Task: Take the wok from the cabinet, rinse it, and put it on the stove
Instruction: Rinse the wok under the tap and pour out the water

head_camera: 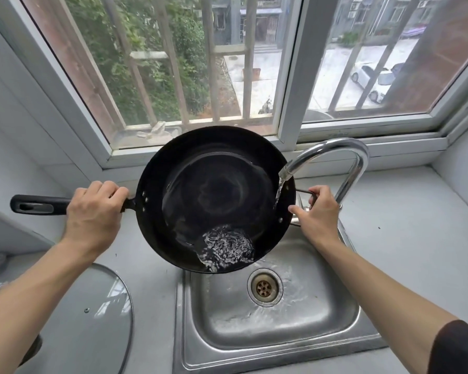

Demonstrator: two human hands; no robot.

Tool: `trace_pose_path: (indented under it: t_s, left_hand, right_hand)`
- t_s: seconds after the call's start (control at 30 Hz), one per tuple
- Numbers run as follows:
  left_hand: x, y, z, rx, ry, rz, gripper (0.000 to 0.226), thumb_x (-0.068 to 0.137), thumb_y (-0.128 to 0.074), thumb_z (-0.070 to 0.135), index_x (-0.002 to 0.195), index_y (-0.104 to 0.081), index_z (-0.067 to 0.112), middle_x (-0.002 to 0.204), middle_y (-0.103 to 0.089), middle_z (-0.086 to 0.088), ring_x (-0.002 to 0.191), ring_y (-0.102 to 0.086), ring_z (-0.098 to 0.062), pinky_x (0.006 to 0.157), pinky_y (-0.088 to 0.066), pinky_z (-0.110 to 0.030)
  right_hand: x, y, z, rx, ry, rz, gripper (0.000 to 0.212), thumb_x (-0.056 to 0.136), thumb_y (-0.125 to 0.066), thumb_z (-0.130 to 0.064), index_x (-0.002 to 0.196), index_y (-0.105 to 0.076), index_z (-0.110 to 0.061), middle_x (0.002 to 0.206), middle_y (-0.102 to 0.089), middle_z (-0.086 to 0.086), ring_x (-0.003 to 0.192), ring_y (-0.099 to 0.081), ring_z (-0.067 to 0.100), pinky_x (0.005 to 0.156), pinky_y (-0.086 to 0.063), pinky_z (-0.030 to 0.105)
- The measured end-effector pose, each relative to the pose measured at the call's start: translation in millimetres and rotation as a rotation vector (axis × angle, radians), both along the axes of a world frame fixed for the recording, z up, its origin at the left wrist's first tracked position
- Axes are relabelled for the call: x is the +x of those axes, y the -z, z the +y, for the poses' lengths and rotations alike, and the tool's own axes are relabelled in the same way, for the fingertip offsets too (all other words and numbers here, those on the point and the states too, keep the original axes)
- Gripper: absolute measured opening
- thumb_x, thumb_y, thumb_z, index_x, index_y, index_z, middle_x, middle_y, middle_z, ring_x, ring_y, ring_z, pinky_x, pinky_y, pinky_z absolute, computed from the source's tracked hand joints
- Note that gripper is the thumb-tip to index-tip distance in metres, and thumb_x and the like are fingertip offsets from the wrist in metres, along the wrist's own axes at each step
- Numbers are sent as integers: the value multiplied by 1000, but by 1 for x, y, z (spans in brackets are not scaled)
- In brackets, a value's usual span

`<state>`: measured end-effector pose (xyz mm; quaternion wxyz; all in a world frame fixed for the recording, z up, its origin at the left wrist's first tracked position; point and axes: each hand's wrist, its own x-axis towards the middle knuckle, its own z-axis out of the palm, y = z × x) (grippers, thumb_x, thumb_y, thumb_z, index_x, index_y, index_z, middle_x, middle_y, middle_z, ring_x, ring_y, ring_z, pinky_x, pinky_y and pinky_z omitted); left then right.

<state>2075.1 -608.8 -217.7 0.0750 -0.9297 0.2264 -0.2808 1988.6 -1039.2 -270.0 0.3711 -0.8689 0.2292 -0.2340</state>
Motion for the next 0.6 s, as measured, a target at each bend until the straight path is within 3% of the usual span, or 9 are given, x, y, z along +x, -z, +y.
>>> trace_pose_path:
  t_s: [0.37,0.6]
  left_hand:
    - [-26,-9,24,14,172,38,27,68,-53,2,89,-69,4,83,-58,-15,67,-55,-36,51,-42,-44]
    - [-57,-8,30,16,202,167,26,68,-61,9,93,-67,6,78,-53,-11,67,-54,-35,50,-45,-44]
  right_hand:
    - [-20,-11,12,-71,-94,92,52,71,-80,-15,116,-56,-8,96,-53,1,89,-50,14,83,-42,25]
    - [-47,-10,7,-135,-136,171,39,63,-78,-24,97,-63,-14,87,-63,0,81,-57,14,73,-40,22]
